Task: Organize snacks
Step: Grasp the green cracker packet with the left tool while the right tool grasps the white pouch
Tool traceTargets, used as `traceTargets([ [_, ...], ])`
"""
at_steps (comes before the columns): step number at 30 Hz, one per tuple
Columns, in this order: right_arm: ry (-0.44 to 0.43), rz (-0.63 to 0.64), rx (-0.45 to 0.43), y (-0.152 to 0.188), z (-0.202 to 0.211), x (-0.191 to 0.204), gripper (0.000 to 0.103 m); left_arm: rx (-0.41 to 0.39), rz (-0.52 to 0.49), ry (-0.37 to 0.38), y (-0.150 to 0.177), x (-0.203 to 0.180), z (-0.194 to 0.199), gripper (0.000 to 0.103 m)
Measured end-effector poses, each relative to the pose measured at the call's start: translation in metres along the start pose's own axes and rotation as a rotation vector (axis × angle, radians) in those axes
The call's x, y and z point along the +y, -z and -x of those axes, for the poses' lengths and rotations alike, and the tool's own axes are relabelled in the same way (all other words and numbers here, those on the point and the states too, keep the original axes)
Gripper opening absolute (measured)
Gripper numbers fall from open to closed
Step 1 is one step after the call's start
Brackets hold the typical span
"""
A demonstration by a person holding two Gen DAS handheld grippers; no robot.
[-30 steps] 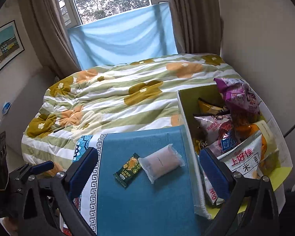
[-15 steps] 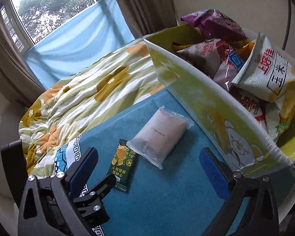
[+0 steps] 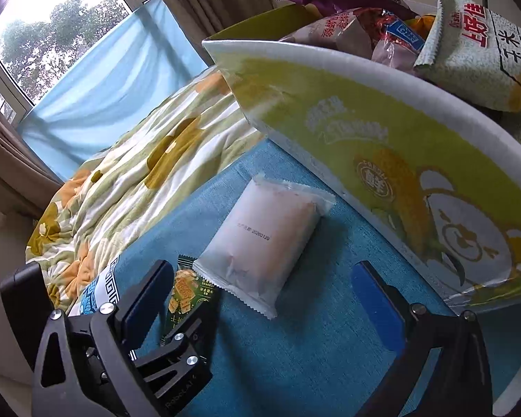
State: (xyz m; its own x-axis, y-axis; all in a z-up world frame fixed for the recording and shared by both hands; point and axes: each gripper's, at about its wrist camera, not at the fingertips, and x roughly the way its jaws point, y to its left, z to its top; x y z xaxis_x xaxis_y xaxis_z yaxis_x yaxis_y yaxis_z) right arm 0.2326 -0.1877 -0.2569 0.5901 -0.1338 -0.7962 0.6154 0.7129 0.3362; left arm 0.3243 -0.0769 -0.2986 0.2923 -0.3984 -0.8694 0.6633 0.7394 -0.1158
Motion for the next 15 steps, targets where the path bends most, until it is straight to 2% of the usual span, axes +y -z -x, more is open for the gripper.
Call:
traceTargets([
  [10, 0.043, 0.013, 0.026, -0.002, -0.03, 0.01, 0.102, 0.012, 0.076, -0.047, 0.007, 0.048, 0.013, 0.059],
  [15, 0.092, 0.019, 0.031, -0.009, -0.05, 0.016, 0.102, 0.032, 0.071, -0.04, 0.007, 0.053, 0.014, 0.059],
])
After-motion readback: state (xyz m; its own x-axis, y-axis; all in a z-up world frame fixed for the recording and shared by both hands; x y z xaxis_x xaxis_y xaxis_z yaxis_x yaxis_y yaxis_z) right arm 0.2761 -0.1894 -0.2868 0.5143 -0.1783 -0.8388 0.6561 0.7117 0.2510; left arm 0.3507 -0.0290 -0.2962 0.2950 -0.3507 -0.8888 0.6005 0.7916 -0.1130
